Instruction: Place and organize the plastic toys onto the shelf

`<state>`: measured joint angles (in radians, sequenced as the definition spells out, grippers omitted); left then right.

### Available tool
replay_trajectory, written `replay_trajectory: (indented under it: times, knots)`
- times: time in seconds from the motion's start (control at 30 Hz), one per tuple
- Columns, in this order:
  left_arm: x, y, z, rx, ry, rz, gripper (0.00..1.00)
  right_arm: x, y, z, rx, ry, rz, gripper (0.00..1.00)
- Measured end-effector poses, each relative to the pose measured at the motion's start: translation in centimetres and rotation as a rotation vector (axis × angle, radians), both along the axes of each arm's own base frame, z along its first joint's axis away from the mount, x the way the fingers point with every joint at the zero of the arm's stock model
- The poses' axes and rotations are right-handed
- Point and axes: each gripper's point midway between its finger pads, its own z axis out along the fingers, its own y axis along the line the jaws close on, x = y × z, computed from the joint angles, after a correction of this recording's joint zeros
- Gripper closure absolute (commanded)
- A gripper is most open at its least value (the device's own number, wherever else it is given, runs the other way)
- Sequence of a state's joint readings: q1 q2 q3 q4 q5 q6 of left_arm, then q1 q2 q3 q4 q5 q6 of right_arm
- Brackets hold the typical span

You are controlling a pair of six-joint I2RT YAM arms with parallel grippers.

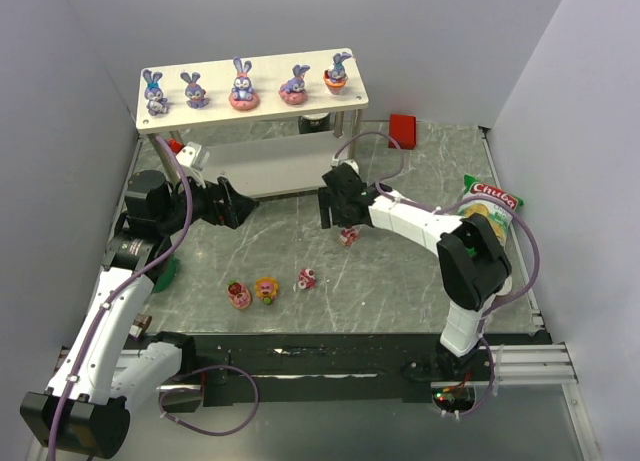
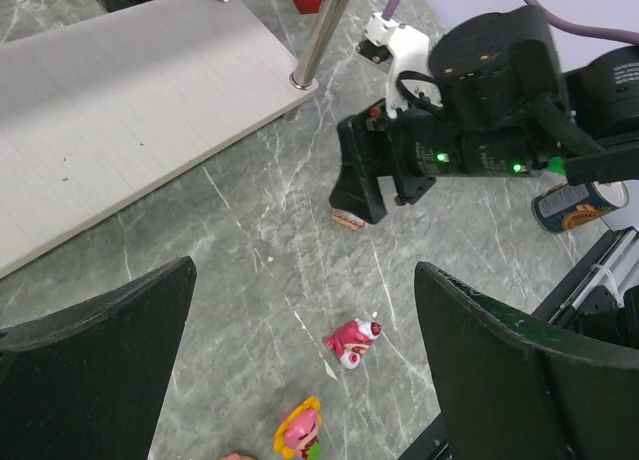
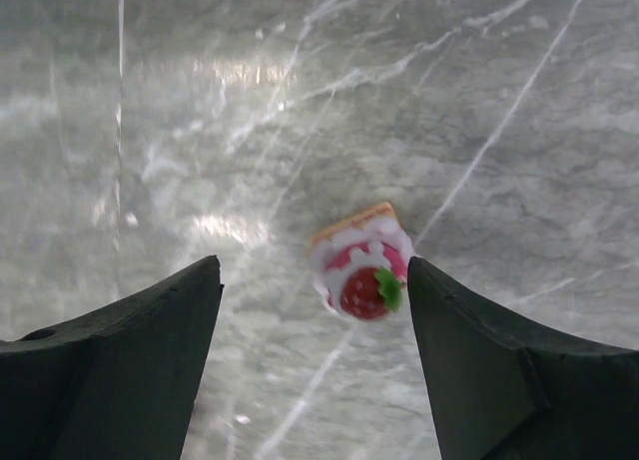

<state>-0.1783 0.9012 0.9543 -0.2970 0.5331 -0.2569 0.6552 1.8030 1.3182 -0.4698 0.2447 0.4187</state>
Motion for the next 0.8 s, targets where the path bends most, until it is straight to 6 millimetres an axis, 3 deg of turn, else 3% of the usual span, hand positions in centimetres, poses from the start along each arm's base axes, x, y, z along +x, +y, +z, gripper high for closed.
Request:
replay_trajectory:
  times: [0.07,0.33,0.8]
  knots:
    - [0.0,0.0,0.0,0.0,0.0,0.0,0.04,-0.5,-0.5,0.1,-0.007,0.001,0.072,0.17]
    - [0.0,0.0,0.0,-0.001,0.0,-0.001,0.03,0.9,-3.9,0.1,-0.024,0.029,0.206,0.2]
    - [0.0,-0.1,0.0,-0.001,0.0,-0.004,0.04,-0.9,-1.4,-1.2,0.065,0.105,0.393,0.26]
